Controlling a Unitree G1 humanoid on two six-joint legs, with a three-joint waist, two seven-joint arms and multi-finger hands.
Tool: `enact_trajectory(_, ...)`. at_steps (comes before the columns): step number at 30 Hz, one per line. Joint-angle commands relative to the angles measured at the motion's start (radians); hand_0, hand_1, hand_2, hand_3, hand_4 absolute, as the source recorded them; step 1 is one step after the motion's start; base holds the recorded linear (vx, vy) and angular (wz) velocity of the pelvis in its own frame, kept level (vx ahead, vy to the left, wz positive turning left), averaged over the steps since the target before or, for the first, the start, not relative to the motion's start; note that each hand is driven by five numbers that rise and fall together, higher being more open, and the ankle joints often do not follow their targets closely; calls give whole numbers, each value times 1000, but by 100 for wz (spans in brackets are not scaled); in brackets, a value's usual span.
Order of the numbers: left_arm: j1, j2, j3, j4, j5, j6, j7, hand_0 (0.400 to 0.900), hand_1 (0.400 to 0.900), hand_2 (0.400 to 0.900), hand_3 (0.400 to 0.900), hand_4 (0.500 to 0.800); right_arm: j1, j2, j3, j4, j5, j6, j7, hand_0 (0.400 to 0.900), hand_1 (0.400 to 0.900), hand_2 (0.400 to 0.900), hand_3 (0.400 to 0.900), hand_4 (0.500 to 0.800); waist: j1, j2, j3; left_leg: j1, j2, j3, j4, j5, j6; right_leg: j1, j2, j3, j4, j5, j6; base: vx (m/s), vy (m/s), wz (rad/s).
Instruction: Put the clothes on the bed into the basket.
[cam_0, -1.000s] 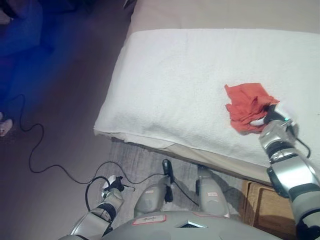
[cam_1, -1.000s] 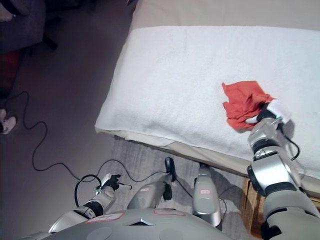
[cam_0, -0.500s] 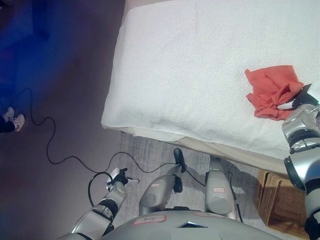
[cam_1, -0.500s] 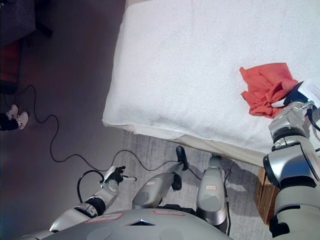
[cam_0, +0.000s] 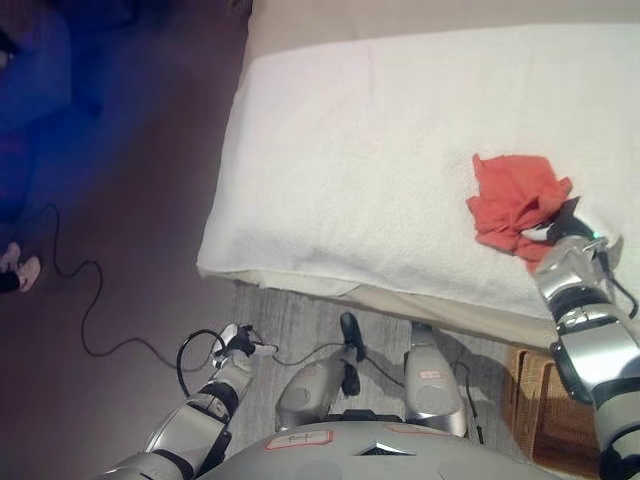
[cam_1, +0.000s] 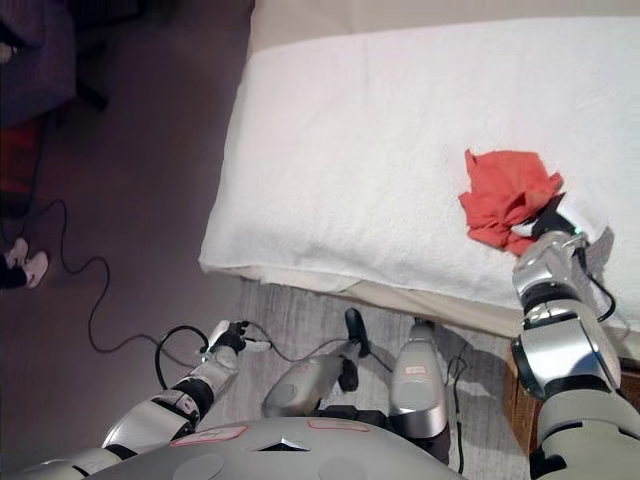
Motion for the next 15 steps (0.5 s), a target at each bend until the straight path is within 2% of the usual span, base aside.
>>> enact_trajectory(1, -1, 41, -2, 126, 48, 34, 38, 900, 900, 900, 900, 800, 74, 4, -17, 91, 20, 10, -3, 400, 400, 400, 400, 500, -32, -79, -112, 38, -12, -1, 5, -56, -8, 40, -5, 103, 0, -69, 40, -3, -41, -51)
enact_trajectory(9, 8, 66, 2, 115, 66, 49, 25, 900, 900, 900, 900, 800, 130, -86, -113, 140, 64, 7, 20, 400, 400, 400, 400, 500, -64, -151, -174, 132, 12, 69, 5, -83, -4, 98, 33, 155, 0, -64, 46, -22, -48, -40)
enact_trajectory(15, 18, 84, 4, 107, 72, 47, 12, 900, 900, 900, 900, 800, 142, -206, -188, 184, 83, 15, 39, 400, 400, 400, 400, 500, -83, -165, -199, 179, 20, 103, 5, -93, -8, 135, 49, 168, 0, -71, 48, -8, -45, -19)
